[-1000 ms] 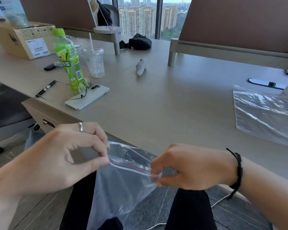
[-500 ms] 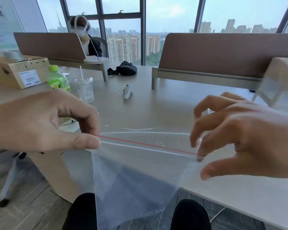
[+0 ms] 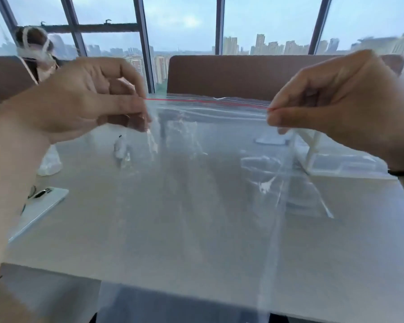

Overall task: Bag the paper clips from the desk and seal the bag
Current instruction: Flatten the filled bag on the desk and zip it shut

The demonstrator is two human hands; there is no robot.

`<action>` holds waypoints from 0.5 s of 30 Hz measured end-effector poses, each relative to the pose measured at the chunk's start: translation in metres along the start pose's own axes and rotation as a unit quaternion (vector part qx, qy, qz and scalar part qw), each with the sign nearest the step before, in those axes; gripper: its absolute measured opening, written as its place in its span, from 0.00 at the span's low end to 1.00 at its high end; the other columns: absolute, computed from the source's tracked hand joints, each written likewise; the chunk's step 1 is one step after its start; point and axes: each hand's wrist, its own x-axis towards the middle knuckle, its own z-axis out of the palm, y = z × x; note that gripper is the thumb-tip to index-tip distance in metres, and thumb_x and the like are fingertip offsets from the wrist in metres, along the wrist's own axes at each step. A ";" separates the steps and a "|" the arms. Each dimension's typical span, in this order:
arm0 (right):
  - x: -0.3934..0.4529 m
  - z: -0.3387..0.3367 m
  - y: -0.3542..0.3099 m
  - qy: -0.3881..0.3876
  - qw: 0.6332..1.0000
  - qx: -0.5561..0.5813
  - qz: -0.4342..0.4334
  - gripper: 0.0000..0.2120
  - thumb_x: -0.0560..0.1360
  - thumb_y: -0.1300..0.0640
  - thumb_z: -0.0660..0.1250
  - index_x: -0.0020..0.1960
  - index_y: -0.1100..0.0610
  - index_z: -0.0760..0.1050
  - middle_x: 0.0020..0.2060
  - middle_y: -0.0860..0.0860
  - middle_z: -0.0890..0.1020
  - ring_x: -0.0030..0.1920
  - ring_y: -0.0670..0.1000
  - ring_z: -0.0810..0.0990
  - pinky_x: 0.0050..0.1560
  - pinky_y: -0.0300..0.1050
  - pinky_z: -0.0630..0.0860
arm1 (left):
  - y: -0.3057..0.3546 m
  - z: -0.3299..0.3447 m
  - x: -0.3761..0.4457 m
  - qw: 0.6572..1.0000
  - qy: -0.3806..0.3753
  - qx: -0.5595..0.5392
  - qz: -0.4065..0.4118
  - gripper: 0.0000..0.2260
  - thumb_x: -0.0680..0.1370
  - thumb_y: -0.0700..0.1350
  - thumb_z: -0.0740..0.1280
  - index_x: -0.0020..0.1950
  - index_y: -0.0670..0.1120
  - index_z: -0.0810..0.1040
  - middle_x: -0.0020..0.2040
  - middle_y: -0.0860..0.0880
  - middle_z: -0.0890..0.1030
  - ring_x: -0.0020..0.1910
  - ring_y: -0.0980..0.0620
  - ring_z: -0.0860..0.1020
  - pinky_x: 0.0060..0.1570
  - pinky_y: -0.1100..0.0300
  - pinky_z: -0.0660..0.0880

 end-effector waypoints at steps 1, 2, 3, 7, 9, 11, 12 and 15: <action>0.007 0.003 0.024 0.025 0.999 -0.006 0.020 0.07 0.67 0.53 0.78 0.43 0.55 0.84 0.33 0.51 0.85 0.33 0.47 0.84 0.39 0.43 0.81 | -0.013 0.001 0.014 1.000 0.006 -0.017 -0.023 0.16 0.65 0.50 0.80 0.47 0.47 0.81 0.36 0.44 0.85 0.35 0.46 0.85 0.43 0.54 0.83; 0.014 0.009 0.044 0.045 0.998 0.013 0.044 0.08 0.67 0.54 0.78 0.44 0.56 0.84 0.33 0.54 0.85 0.33 0.49 0.84 0.41 0.48 0.80 | -0.028 0.002 0.027 0.999 0.018 -0.027 -0.041 0.16 0.66 0.48 0.79 0.50 0.46 0.81 0.35 0.44 0.85 0.34 0.46 0.84 0.42 0.53 0.83; 0.019 0.019 0.066 0.061 0.994 0.044 0.073 0.09 0.66 0.56 0.79 0.45 0.56 0.84 0.34 0.56 0.84 0.32 0.50 0.83 0.42 0.51 0.80 | -0.045 0.004 0.038 0.997 0.035 -0.032 -0.063 0.15 0.69 0.44 0.77 0.53 0.46 0.80 0.35 0.43 0.84 0.33 0.46 0.83 0.42 0.52 0.83; 0.035 0.065 0.159 0.099 0.974 0.082 0.189 0.12 0.67 0.66 0.78 0.48 0.56 0.82 0.36 0.53 0.81 0.30 0.43 0.78 0.38 0.42 0.78 | -0.126 0.023 0.071 0.983 0.102 0.005 -0.154 0.17 0.78 0.32 0.69 0.65 0.43 0.75 0.37 0.40 0.82 0.33 0.43 0.80 0.46 0.44 0.82; 0.038 0.094 0.196 0.115 0.962 0.049 0.242 0.14 0.69 0.68 0.75 0.49 0.53 0.80 0.41 0.53 0.81 0.31 0.40 0.77 0.33 0.36 0.74 | -0.168 0.033 0.083 0.973 0.136 0.014 -0.188 0.17 0.79 0.32 0.68 0.67 0.40 0.72 0.38 0.40 0.81 0.31 0.46 0.79 0.45 0.45 0.83; 0.038 0.117 0.223 0.143 0.945 0.040 0.292 0.15 0.71 0.68 0.72 0.53 0.52 0.79 0.50 0.53 0.80 0.35 0.43 0.78 0.30 0.33 0.75 | -0.205 0.042 0.092 0.960 0.180 0.024 -0.213 0.18 0.79 0.33 0.68 0.68 0.39 0.71 0.39 0.39 0.81 0.32 0.45 0.80 0.46 0.45 0.83; 0.037 0.125 0.231 0.161 0.936 0.033 0.311 0.16 0.73 0.67 0.71 0.57 0.52 0.78 0.55 0.53 0.79 0.38 0.44 0.80 0.31 0.33 0.76 | -0.220 0.046 0.095 0.955 0.197 0.039 -0.217 0.19 0.78 0.34 0.69 0.69 0.40 0.71 0.40 0.39 0.82 0.34 0.43 0.82 0.48 0.43 0.83; 0.023 0.142 0.238 0.196 0.930 -0.020 0.309 0.19 0.74 0.60 0.71 0.64 0.50 0.74 0.61 0.50 0.74 0.49 0.44 0.81 0.47 0.36 0.78 | -0.247 0.050 0.091 0.942 0.243 0.103 -0.205 0.19 0.77 0.38 0.72 0.67 0.45 0.72 0.40 0.45 0.85 0.38 0.44 0.85 0.51 0.44 0.82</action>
